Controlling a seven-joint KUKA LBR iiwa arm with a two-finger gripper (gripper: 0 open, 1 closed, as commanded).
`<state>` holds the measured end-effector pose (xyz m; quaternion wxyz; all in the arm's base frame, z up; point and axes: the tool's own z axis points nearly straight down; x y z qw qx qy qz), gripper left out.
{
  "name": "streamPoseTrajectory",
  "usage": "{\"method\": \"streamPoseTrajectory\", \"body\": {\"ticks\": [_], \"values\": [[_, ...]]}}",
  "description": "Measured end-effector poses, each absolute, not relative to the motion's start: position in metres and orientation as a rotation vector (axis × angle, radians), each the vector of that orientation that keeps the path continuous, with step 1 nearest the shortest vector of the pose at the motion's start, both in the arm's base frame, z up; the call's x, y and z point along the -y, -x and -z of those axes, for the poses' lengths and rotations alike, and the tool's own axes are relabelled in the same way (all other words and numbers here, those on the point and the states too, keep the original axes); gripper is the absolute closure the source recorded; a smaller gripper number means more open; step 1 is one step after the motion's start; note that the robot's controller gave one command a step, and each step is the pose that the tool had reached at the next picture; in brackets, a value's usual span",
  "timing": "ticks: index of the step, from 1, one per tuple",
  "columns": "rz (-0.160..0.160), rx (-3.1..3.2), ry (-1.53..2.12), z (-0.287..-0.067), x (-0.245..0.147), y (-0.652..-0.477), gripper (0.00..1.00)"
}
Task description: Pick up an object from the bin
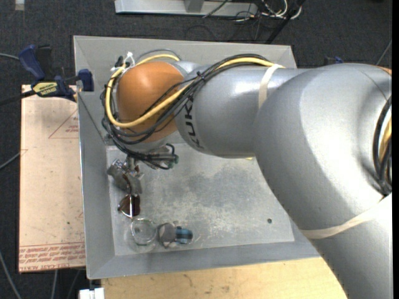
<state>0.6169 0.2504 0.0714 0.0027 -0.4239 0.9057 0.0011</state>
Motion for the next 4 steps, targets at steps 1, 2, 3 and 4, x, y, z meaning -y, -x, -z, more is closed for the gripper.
{"method": "streamPoseTrajectory", "body": {"ticks": [1, 2, 3, 4], "values": [[-0.004, -2.840, 1.329, -0.071, -0.250, -0.617, 1.00], [-0.004, -2.845, 1.332, -0.075, -0.250, -0.615, 1.00], [-0.004, -2.852, 1.336, -0.095, -0.249, -0.613, 1.00], [-0.003, -2.846, 1.332, -0.118, -0.250, -0.615, 1.00]]}}
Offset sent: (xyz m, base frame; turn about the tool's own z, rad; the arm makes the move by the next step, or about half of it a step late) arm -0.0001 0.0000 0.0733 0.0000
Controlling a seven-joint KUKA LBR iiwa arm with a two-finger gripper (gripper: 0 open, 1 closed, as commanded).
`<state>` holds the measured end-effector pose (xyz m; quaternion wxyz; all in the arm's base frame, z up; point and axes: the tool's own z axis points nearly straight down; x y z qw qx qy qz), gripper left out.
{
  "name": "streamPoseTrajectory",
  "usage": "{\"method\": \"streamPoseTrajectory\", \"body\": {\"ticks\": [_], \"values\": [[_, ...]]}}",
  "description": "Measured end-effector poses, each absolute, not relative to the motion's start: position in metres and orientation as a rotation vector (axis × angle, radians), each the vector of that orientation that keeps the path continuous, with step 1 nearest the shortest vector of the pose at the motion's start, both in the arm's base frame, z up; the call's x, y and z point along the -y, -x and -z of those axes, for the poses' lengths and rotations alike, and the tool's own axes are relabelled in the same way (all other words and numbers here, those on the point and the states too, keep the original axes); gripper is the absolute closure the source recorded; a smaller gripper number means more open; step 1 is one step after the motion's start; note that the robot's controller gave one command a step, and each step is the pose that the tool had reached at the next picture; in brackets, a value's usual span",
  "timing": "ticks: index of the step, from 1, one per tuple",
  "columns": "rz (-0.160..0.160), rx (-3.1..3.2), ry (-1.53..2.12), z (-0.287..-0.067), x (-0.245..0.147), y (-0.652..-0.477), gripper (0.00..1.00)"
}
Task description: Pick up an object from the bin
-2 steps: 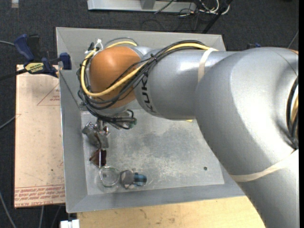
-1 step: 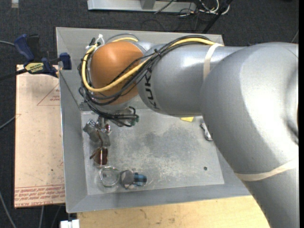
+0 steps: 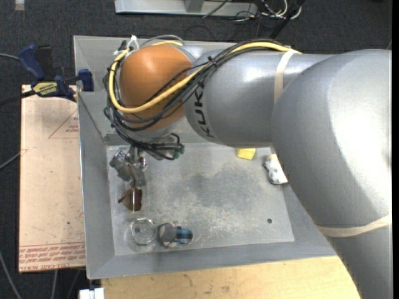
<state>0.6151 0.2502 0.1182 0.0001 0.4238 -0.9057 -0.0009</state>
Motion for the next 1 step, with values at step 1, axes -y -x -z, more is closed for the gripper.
{"method": "streamPoseTrajectory", "body": {"ticks": [1], "values": [[0.002, 2.850, -1.332, -0.1355, -0.2505, -0.6157, 1.00]]}}
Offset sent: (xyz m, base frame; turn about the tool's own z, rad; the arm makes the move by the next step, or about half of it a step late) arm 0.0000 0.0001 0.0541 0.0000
